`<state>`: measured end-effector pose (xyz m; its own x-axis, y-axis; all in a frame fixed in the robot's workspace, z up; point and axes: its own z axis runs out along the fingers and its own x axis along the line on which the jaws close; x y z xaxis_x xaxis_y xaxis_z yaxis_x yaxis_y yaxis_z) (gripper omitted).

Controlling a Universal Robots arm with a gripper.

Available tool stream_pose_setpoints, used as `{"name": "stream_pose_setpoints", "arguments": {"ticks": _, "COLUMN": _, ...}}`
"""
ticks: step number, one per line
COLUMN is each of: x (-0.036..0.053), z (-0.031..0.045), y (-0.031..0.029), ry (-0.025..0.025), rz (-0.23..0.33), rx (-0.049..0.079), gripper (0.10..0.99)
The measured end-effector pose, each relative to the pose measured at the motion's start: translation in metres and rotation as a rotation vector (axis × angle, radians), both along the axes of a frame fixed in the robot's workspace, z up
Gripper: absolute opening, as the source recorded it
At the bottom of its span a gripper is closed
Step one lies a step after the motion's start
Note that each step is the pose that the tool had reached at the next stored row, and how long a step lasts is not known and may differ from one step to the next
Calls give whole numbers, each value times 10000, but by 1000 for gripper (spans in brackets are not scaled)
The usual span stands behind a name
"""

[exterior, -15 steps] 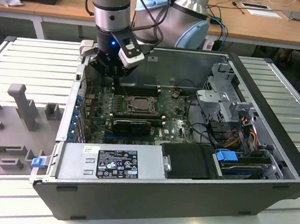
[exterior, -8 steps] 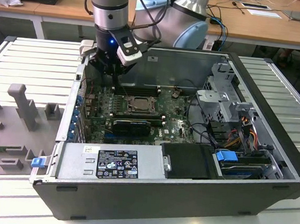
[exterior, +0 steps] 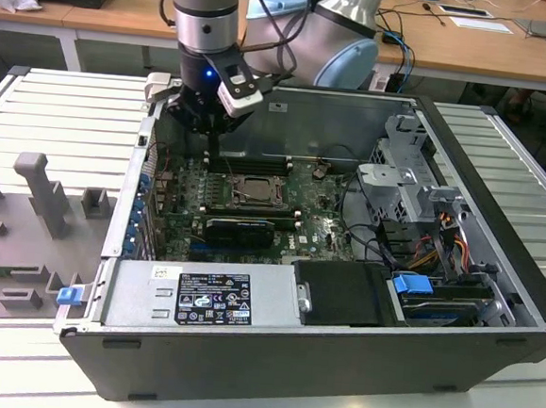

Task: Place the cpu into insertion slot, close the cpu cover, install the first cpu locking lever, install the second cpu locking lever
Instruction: 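Install the first cpu locking lever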

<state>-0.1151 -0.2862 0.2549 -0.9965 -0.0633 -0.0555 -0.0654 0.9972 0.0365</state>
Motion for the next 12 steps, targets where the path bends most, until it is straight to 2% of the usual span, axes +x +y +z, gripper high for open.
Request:
{"name": "stream_pose_setpoints", "arguments": {"ticks": 5, "x": 88, "z": -3, "y": 0, "ry": 0, "rz": 0, "rx": 0, "gripper": 106}}
{"name": "stream_pose_setpoints", "arguments": {"ticks": 7, "x": 169, "z": -6, "y": 0, "ry": 0, "rz": -1, "rx": -1, "gripper": 106}}
{"name": "stream_pose_setpoints", "arguments": {"ticks": 12, "x": 262, "z": -15, "y": 0, "ry": 0, "rz": 0, "rx": -1, "gripper": 106}}
